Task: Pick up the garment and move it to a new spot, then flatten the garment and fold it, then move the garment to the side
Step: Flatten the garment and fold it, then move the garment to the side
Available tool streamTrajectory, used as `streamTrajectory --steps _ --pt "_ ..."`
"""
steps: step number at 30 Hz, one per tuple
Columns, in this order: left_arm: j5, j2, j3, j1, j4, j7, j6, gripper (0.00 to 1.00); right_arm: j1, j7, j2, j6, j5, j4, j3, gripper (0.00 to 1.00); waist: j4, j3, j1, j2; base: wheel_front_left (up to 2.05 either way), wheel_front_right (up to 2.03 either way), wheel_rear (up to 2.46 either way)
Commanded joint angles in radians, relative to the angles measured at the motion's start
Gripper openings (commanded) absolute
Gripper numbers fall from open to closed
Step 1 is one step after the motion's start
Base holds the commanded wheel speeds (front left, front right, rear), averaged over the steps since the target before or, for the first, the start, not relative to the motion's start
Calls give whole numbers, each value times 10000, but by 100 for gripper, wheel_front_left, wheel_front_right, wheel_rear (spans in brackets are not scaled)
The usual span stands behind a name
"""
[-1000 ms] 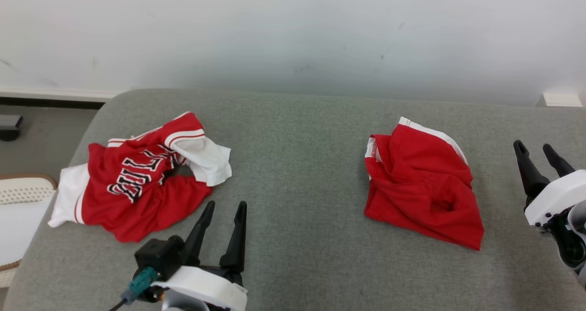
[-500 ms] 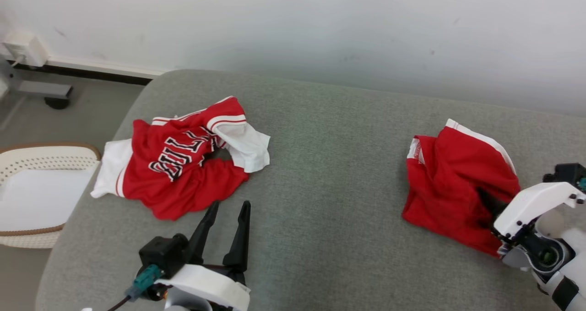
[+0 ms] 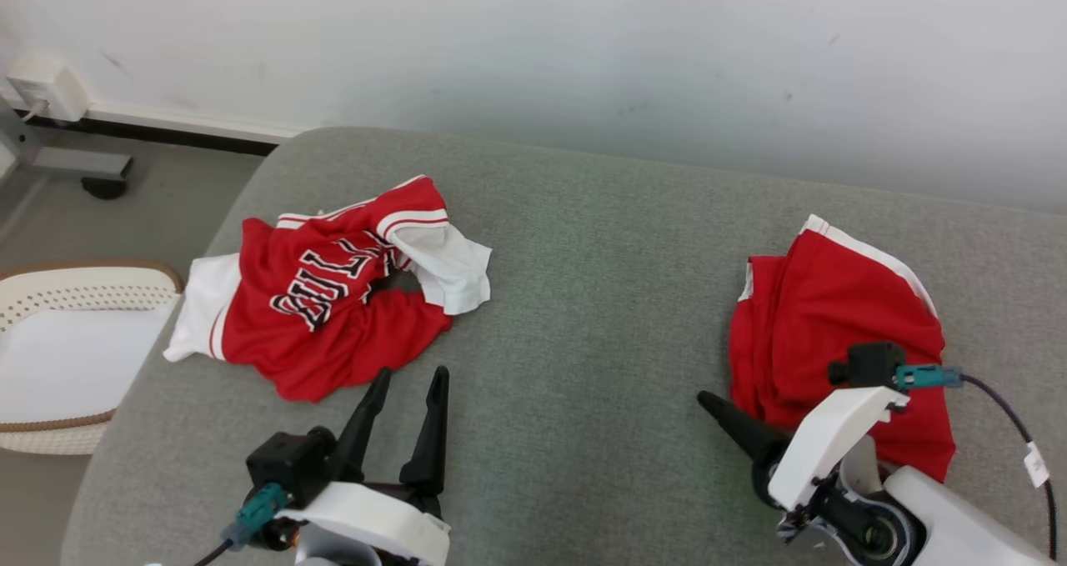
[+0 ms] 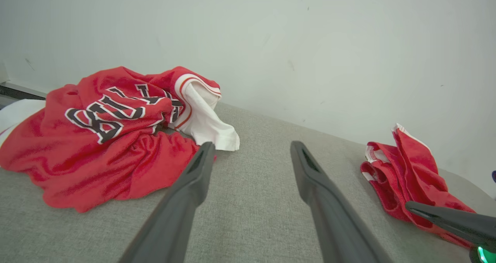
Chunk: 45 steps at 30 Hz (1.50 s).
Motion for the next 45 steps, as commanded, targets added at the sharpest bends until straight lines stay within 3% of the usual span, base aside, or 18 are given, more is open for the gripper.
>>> streamTrajectory --steps 1,6,15,16,17,18,19,24,26,30,34,40,45 --pt "37 37 19 19 -26 -3 -5 100 208 -113 18 5 -127 -145 7 0 -78 -34 0 0 0 0 0" --pt "140 37 186 83 -88 -1 20 100 306 -820 -109 5 -510 -1015 -104 0 -411 -192 0 0 0 0 0" --pt "458 41 636 232 -328 -3 -85 100 436 -3043 -1489 4 -1917 -2678 -506 0 -1444 -515 0 0 0 0 0" --pt "523 40 693 238 -340 -3 -101 100 460 -3336 -1630 5 -2161 -2711 -535 17 -1558 -548 0 0 0 0 0" --pt "562 47 798 248 -343 -3 -99 100 467 -3559 -1739 5 -2367 -2756 -591 43 -1685 -579 0 0 0 0 0" --pt "590 61 910 273 -350 -1 -104 100 483 -3726 -1849 5 -2604 -2746 -658 55 -1815 -610 0 0 0 0 0" --pt "625 68 993 289 -355 -3 -116 100 482 -3893 -2049 5 -2946 -2653 -771 100 -1933 -629 0 0 0 0 0" --pt "767 66 1363 398 -485 -3 -140 100 818 -4214 -2274 5 -4570 -2130 -1886 100 -2471 -702 0 0 0 0 0" --pt "890 63 1458 459 -578 -3 -156 100 1047 -4209 -2091 4 -5424 -2029 -3066 100 -2633 -695 0 0 0 0 0" --pt "1150 64 1666 563 -765 -3 -100 100 2254 -4191 -1192 5 -7813 -2384 -5551 100 -2854 -638 0 0 0 0 0" --pt "1906 134 1804 669 -1237 -3 28 100 3618 -4194 -97 4 -9626 -3188 -7248 100 -2948 -579 0 0 0 0 0" --pt "2291 73 2130 1055 -1592 -2 -5 100 4844 -4195 996 4 -11329 -3837 -8230 100 -2959 -505 0 0 0 0 0" --pt "2264 54 2247 1157 -1456 -2 -48 100 5092 -4196 1505 5 -11679 -3963 -8422 100 -2901 -487 0 0 0 0 0"
